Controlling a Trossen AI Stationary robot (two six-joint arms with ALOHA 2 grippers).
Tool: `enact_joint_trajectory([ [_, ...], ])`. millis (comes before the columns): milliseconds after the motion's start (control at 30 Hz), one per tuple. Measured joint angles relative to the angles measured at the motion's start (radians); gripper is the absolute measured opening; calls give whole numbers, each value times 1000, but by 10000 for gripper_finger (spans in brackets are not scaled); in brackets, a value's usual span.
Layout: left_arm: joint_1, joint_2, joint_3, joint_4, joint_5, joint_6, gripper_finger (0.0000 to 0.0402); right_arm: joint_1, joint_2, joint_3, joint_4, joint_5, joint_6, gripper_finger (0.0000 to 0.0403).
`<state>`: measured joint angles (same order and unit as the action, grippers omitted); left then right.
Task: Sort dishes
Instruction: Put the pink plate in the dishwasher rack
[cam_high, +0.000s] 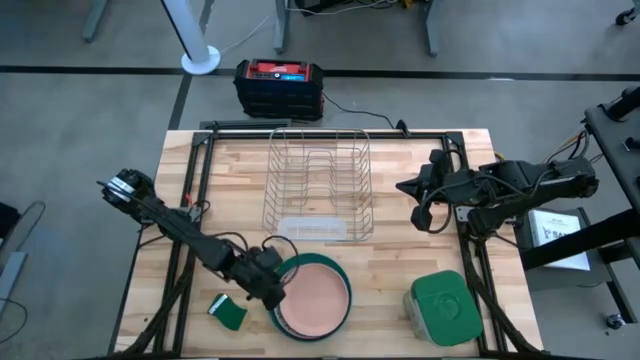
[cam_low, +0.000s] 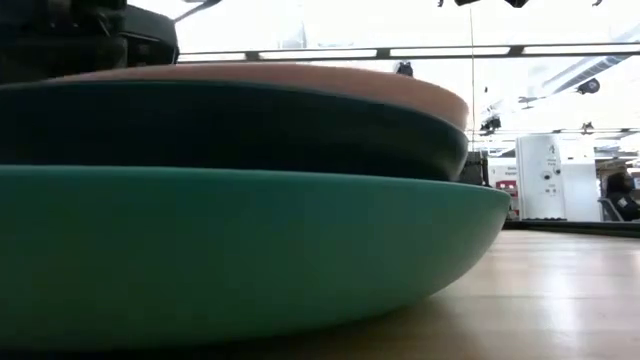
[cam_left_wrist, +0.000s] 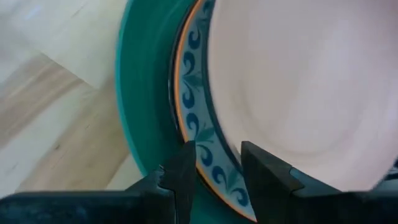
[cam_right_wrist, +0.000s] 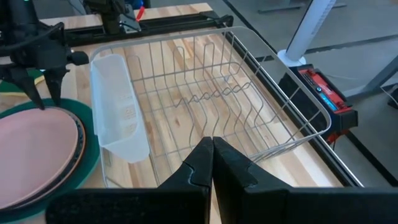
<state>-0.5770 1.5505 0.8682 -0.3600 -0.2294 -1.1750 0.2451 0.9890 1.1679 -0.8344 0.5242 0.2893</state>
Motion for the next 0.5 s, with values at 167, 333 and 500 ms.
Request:
enact_joint_trajectory([
  [167,0,93,127,-131,-23,66,116,0,0,-9,1,0,1,0],
  [333,0,167,222,-225,-27,100,116,0,0,-22,0,0,9,0],
  [500,0,185,237,-278,-80,91,116,0,0,-42,1,0,18,0],
])
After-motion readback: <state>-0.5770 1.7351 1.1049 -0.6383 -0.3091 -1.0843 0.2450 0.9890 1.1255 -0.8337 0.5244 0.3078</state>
